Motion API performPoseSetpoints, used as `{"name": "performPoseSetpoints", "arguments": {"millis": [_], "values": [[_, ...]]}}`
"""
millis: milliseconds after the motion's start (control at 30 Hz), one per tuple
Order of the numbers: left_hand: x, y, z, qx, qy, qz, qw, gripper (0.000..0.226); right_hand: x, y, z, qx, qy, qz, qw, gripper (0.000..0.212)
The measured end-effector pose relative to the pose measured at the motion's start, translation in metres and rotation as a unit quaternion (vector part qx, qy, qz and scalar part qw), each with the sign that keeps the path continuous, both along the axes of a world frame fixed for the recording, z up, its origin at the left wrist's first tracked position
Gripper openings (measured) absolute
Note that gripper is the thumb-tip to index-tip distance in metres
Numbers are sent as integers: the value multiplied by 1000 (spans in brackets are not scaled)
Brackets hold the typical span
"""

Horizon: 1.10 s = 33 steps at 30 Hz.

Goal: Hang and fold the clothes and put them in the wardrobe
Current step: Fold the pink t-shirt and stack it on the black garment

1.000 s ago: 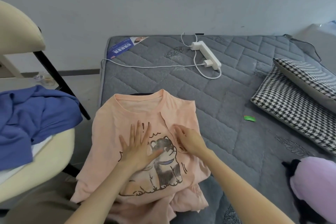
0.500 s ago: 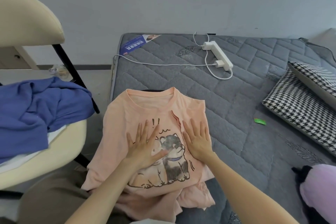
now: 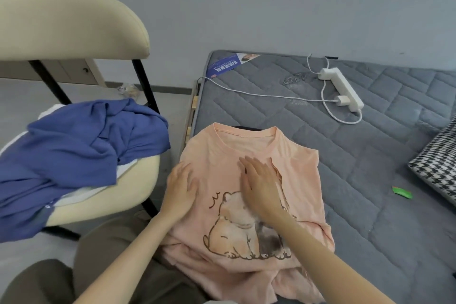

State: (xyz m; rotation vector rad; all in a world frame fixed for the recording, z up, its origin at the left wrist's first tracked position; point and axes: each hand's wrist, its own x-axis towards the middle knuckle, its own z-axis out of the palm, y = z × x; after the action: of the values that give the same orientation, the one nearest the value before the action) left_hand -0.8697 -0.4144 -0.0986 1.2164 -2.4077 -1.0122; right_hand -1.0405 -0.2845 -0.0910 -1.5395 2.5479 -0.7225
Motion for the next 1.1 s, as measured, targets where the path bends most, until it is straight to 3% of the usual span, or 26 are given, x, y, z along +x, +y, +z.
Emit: {"name": "performPoseSetpoints", "arguments": {"millis": [133, 233, 333, 400, 467, 567, 700, 933, 1100], "values": [[19, -8, -11, 134, 9, 131, 982, 49, 36, -39, -4, 57, -4, 85, 995, 57], [33, -9, -21, 283, 9, 208, 936, 55, 53, -60, -19, 120, -2, 129, 984, 53], [44, -10, -30, 364, 12, 234, 902, 55, 58, -65, -37, 170, 65, 125, 975, 61], [47, -12, -33, 406, 7, 246, 880, 51, 61, -64, -47, 169, 111, 116, 973, 52], [49, -16, -38, 471, 6, 283, 836, 48, 63, -65, -53, 161, 132, 107, 972, 48], [57, -22, -46, 577, 45, 343, 740, 47, 66, -65, -55, 151, 159, 103, 970, 49], [68, -28, -53, 623, 109, 393, 667, 34, 66, -66, -57, 156, 171, 104, 967, 50], [73, -37, -49, 677, 141, 353, 631, 17, 67, -67, -56, 158, 180, 108, 965, 51], [73, -37, -26, 646, 308, 353, 603, 18, 68, -67, -56, 159, 180, 105, 965, 51]]}}
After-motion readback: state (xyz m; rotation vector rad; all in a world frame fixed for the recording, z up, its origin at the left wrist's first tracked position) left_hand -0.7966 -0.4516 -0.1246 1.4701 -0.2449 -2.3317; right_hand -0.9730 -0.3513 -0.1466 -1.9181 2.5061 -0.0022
